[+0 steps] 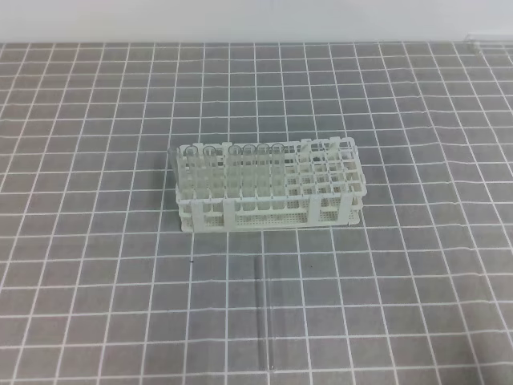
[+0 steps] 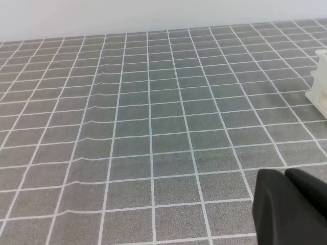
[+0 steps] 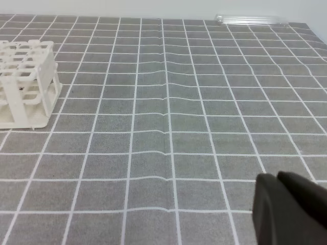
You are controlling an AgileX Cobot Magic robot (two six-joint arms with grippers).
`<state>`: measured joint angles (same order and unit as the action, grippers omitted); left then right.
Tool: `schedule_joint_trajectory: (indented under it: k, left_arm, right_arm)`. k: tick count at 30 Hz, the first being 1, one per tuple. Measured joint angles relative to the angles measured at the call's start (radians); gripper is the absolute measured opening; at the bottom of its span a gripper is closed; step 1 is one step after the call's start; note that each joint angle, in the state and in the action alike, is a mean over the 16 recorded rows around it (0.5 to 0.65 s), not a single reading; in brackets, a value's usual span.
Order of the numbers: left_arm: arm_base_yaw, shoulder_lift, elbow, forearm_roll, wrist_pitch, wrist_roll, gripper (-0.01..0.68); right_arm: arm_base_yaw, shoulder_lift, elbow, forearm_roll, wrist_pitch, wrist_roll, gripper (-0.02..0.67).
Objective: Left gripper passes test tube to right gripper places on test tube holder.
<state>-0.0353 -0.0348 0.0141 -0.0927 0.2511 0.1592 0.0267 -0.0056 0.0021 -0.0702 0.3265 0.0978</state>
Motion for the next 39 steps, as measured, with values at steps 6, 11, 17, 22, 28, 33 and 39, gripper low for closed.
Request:
schedule_joint_trajectory:
  k: [6,11,17,22,28,33,39]
  left_arm:
    - [0.000,0.009,-0.003,0.000,0.010,-0.001,-0.002]
    - [0.000,0.019,-0.007,0.000,0.019,-0.002,-0.002]
    - [0.001,0.026,-0.011,-0.001,0.028,-0.004,-0.003]
    - [0.001,0.026,-0.011,-0.020,0.014,-0.015,-0.003]
    - [0.000,0.019,-0.008,-0.108,-0.070,-0.075,-0.002]
    - [0.000,0.012,-0.005,-0.203,-0.159,-0.144,-0.002]
    - [0.000,0.010,-0.004,-0.293,-0.237,-0.215,-0.002]
  right_arm:
    - [0.000,0.000,0.000,0.000,0.000,0.000,-0.013]
    - [0.000,0.000,0.000,0.000,-0.002,0.000,-0.013]
    - [0.000,0.000,0.000,0.000,-0.006,0.000,-0.013]
    - [0.000,0.000,0.000,0.018,-0.029,0.001,-0.013]
    - [0.000,0.000,0.000,0.086,-0.161,0.005,-0.013]
    - [0.000,0.000,-0.001,0.170,-0.328,0.048,-0.013]
    - [0.000,0.000,-0.002,0.243,-0.501,0.133,-0.013]
